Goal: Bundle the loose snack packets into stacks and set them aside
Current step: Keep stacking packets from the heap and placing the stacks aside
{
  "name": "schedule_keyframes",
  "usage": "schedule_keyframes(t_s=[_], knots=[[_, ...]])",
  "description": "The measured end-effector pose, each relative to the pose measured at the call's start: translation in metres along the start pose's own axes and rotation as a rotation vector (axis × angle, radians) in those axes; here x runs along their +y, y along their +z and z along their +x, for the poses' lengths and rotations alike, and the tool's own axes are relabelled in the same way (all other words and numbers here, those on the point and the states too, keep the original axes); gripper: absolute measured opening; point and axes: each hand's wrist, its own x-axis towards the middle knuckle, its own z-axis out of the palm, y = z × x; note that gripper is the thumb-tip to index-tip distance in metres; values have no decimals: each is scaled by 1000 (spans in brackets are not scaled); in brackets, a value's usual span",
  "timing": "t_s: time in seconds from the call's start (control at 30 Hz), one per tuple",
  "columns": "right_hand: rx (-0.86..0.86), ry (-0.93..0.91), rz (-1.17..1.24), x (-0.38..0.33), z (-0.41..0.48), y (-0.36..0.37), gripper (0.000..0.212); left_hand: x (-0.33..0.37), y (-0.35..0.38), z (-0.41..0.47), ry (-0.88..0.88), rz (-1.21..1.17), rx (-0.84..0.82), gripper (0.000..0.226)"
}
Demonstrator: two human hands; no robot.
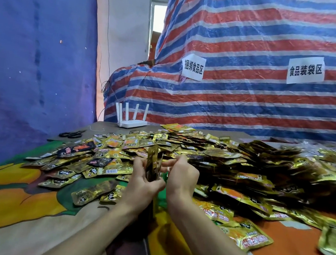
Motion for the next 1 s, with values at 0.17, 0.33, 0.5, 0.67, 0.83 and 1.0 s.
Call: schedule_keyframes(t_s=[0.17, 0.33, 0.5, 0.67, 0.83, 1.0], knots=[[38, 18, -9, -21, 3, -11, 35, 4, 8, -6, 134, 136, -76, 48], [-3, -170, -188, -57, 18, -56, 30, 8, 5, -9, 163, 105, -135, 50], [12, -350, -692, -91, 34, -153, 45, 8, 5, -10, 197, 52, -143, 50], [107, -223, -1437, -101, 44, -267, 21, 4, 3, -9, 190, 5, -119, 53], [77, -21, -1896, -94, 39, -338, 25, 0, -1, -5, 146, -62, -83, 52], [208, -125, -1856, -93, 37, -348, 24, -8, -4, 0, 126, -98, -79, 50]])
